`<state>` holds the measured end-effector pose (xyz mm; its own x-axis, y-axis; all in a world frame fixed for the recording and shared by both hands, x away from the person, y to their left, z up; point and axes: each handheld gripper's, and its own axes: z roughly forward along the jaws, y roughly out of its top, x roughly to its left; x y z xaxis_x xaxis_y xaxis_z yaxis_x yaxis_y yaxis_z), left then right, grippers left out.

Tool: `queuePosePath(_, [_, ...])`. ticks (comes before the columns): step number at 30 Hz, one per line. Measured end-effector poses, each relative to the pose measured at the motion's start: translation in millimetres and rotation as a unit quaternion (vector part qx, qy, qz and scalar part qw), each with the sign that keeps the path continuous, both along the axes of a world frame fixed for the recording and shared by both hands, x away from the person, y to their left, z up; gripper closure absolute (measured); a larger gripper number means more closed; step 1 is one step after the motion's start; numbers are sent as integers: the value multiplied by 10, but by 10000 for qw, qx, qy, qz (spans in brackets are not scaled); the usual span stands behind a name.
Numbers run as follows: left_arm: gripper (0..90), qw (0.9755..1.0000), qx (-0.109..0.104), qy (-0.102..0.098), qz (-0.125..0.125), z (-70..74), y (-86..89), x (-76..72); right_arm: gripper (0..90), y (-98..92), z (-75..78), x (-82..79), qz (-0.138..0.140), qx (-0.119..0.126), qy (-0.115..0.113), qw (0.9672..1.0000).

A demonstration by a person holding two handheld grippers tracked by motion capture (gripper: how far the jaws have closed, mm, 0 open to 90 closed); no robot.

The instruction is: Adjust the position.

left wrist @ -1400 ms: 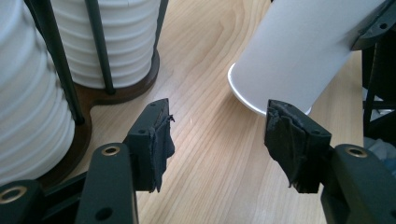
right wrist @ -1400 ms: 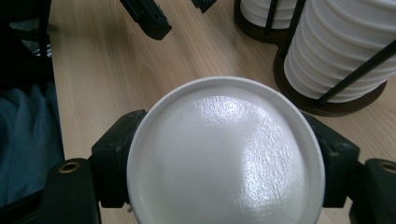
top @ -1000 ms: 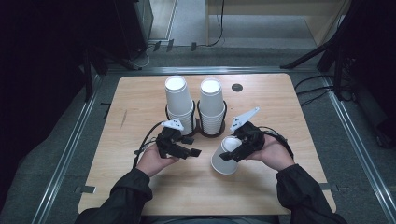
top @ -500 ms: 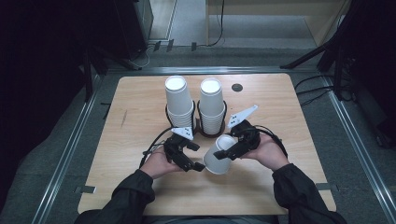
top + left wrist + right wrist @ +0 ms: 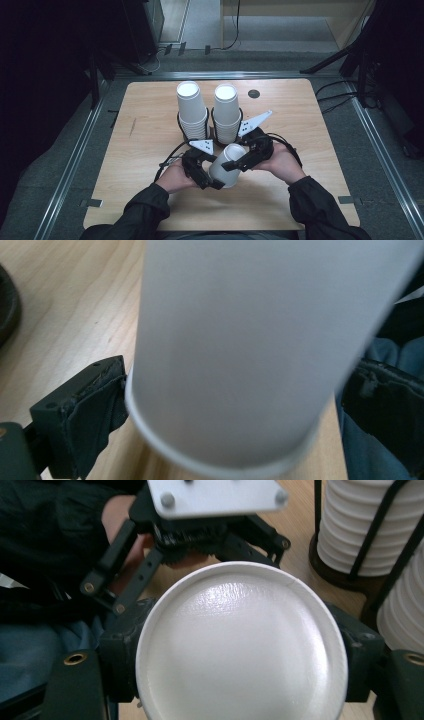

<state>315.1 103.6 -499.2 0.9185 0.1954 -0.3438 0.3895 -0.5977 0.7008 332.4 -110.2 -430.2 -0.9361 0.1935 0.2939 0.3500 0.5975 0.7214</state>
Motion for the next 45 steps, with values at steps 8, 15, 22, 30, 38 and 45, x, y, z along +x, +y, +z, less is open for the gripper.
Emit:
queuePosePath(8, [0, 9998, -206, -12, 51, 7, -42, -14, 254, 26, 35, 7, 23, 372, 177, 9991])
queuePosePath(15, [147, 9997, -211, -74, 54, 85, 6, -9, 259, -23, 44, 32, -11, 481, 258, 9985])
queuePosePath(22, [175, 9999, -83, -126, 33, 131, 50, -3, 193, -12, 38, 20, 56, 374, 195, 9991])
queuePosePath(30, [177, 9995, 303, -123, 11, 217, 169, 20, 178, -90, 33, -13, 58, 141, -81, 9999])
queuePosePath(38, [176, 9962, 761, -415, 94, 313, 261, 34, 176, -89, -81, -48, 144, -208, -156, 9996])
queuePosePath(45, [177, 9904, 1302, -452, 117, 264, 242, 65, 176, -109, -187, -89, 246, -459, -367, 9980])
